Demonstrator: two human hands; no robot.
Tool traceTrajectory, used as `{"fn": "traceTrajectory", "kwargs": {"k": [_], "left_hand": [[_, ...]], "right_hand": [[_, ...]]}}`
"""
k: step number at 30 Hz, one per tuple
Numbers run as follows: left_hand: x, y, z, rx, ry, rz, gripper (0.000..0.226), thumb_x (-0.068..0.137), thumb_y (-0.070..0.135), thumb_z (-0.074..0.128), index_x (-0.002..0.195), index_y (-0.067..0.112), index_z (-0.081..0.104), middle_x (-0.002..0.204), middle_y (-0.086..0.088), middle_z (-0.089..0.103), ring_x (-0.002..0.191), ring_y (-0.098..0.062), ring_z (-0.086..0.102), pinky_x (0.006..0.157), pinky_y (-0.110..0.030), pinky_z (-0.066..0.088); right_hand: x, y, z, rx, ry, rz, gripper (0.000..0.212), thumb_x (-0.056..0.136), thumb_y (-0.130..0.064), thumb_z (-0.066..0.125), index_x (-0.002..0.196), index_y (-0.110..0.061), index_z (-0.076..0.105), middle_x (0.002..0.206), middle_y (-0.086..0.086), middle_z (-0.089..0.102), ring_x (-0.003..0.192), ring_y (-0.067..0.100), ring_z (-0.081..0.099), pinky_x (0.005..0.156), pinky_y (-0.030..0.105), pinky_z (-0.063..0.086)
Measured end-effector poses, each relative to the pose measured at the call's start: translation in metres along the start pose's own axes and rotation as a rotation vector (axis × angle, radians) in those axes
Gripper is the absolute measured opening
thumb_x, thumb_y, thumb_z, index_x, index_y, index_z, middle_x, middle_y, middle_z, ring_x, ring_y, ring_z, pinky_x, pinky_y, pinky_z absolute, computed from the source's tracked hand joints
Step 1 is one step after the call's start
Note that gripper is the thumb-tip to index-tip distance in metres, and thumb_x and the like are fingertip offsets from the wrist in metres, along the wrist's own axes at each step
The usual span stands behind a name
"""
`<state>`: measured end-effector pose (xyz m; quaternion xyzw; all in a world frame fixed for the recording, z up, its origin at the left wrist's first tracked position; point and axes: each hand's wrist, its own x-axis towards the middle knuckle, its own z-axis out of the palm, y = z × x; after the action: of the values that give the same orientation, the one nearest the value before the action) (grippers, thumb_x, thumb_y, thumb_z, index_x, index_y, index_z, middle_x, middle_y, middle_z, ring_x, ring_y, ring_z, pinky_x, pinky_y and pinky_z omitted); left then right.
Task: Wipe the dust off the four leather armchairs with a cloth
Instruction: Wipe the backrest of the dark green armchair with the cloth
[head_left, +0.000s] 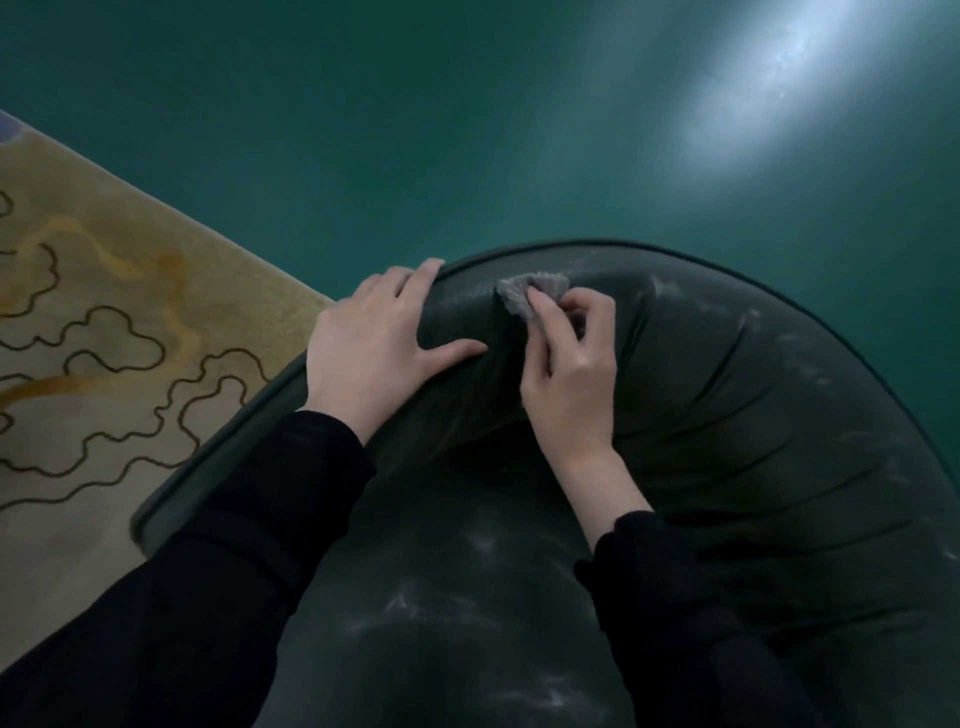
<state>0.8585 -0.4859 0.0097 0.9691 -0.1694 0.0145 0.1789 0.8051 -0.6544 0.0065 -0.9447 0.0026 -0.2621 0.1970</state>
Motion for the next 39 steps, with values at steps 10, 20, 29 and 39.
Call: {"fn": "traceTrajectory", "kwargs": {"k": [10, 20, 29, 39], "left_hand": [[0.002, 0.006, -0.005, -0.026, -0.024, -0.058, 0.092, 0.072, 0.082, 0.042, 0.143, 0.023, 0.041, 0.13, 0.002, 0.057, 0.118, -0.019, 0.054, 0.07, -0.038, 0.051], [0.052, 0.052, 0.013, -0.072, -0.052, 0.044, 0.09, 0.071, 0.084, 0.05, 0.142, 0.029, 0.042, 0.13, 0.006, 0.056, 0.118, -0.017, 0.052, 0.089, -0.033, 0.041], [0.052, 0.049, 0.019, -0.105, -0.001, 0.035, 0.086, 0.066, 0.082, 0.054, 0.13, 0.024, 0.053, 0.119, 0.004, 0.063, 0.11, -0.018, 0.058, 0.084, -0.034, 0.044], [0.051, 0.049, 0.019, -0.1, 0.028, 0.05, 0.085, 0.067, 0.081, 0.056, 0.128, 0.023, 0.055, 0.117, 0.002, 0.065, 0.107, -0.02, 0.06, 0.081, -0.035, 0.045]], "right_hand": [[0.029, 0.026, -0.028, -0.051, 0.072, 0.122, 0.024, 0.088, 0.001, 0.057, 0.109, -0.002, 0.066, 0.105, 0.019, 0.051, 0.092, 0.026, 0.053, 0.083, 0.026, 0.046], [0.061, 0.08, -0.057, -0.223, -0.057, 0.295, 0.021, 0.091, -0.003, 0.051, 0.106, -0.003, 0.067, 0.106, 0.017, 0.047, 0.093, 0.032, 0.052, 0.086, 0.034, 0.046], [0.073, 0.039, -0.026, -0.108, -0.246, -0.048, 0.023, 0.085, 0.004, 0.057, 0.104, -0.002, 0.067, 0.1, 0.018, 0.05, 0.09, 0.032, 0.053, 0.077, 0.04, 0.05], [0.088, 0.035, -0.025, -0.09, -0.168, 0.109, 0.019, 0.088, -0.002, 0.053, 0.098, -0.003, 0.069, 0.097, 0.011, 0.046, 0.089, 0.027, 0.052, 0.083, 0.027, 0.042]]}}
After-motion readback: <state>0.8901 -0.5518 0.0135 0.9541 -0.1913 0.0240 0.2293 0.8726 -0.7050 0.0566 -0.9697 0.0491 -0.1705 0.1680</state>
